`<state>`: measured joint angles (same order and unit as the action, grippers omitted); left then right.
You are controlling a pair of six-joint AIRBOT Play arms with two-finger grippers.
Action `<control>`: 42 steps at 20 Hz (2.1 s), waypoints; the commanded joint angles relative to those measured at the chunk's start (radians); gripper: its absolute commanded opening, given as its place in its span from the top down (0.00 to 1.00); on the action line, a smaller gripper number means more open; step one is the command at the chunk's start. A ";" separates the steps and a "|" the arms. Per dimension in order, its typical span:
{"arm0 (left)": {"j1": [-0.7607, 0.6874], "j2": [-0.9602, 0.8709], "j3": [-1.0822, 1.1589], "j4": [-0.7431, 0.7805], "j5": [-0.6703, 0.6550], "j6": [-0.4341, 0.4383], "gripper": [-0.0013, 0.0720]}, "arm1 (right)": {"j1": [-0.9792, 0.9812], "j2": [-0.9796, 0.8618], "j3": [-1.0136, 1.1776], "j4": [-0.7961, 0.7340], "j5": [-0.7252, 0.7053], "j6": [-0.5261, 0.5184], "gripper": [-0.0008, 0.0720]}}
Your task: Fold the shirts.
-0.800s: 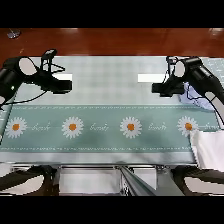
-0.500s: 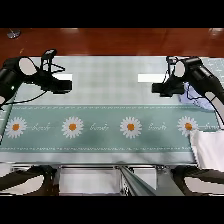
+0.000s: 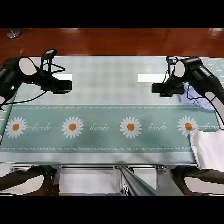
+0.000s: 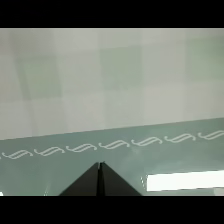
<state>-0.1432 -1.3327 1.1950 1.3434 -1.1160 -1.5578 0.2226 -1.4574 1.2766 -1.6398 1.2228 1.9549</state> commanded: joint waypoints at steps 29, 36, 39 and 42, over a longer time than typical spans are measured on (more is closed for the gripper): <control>0.139 -0.043 0.082 0.112 -0.148 0.069 0.02 | -0.557 -0.096 0.181 0.417 -0.286 -0.337 0.96; 0.193 0.397 -0.162 -0.148 -0.146 0.128 0.02 | -0.440 0.324 0.473 0.460 -0.278 -0.501 0.96; 0.197 0.620 -0.257 -0.147 -0.124 0.129 0.02 | -0.319 0.473 0.525 0.354 -0.334 -0.500 0.96; 0.197 0.777 -0.310 -0.148 -0.103 0.128 0.02 | -0.264 0.521 0.604 0.337 -0.303 -0.503 0.96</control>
<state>0.0509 -0.7120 0.9459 1.2160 -1.2358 -1.4357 -0.1059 -1.0130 1.8107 -1.2716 0.9100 1.4754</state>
